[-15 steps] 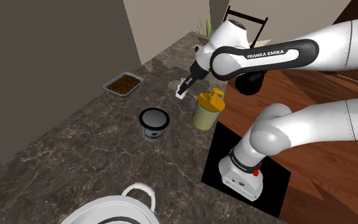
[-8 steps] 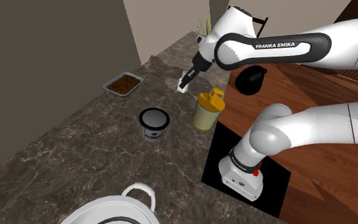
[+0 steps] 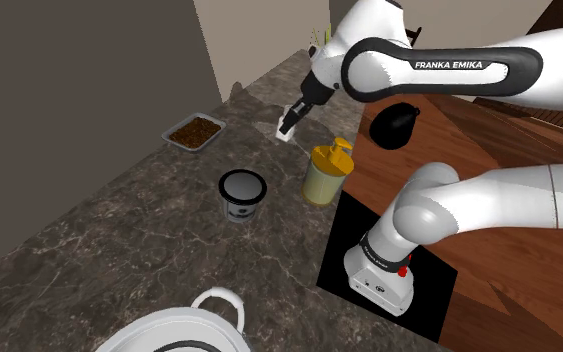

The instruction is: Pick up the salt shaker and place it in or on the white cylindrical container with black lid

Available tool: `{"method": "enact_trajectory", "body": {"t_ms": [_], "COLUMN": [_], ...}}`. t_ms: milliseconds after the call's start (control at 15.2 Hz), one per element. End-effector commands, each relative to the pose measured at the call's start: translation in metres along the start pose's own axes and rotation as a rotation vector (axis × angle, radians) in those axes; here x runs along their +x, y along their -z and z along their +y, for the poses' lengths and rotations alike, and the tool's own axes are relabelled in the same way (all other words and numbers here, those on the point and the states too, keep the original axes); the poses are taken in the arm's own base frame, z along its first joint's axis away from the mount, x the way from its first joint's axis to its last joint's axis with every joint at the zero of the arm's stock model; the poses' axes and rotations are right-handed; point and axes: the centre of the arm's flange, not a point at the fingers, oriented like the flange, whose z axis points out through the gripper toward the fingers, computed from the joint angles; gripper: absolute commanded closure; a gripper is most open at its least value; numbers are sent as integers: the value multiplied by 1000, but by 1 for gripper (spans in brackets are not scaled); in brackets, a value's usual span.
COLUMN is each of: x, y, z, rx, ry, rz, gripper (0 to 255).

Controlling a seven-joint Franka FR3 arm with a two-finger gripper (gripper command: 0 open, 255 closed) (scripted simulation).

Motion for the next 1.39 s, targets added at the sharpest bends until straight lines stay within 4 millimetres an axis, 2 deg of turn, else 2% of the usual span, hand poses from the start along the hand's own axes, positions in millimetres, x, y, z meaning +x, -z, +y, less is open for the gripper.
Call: {"method": "enact_trajectory", "body": {"t_ms": [0, 726, 1320], "x": [0, 2, -14], "y": [-3, -14, -59], "z": [-25, -170, -169], "rx": [0, 0, 0], "ry": [-2, -2, -2], "rz": [0, 0, 0], "gripper": [255, 255, 255]}}
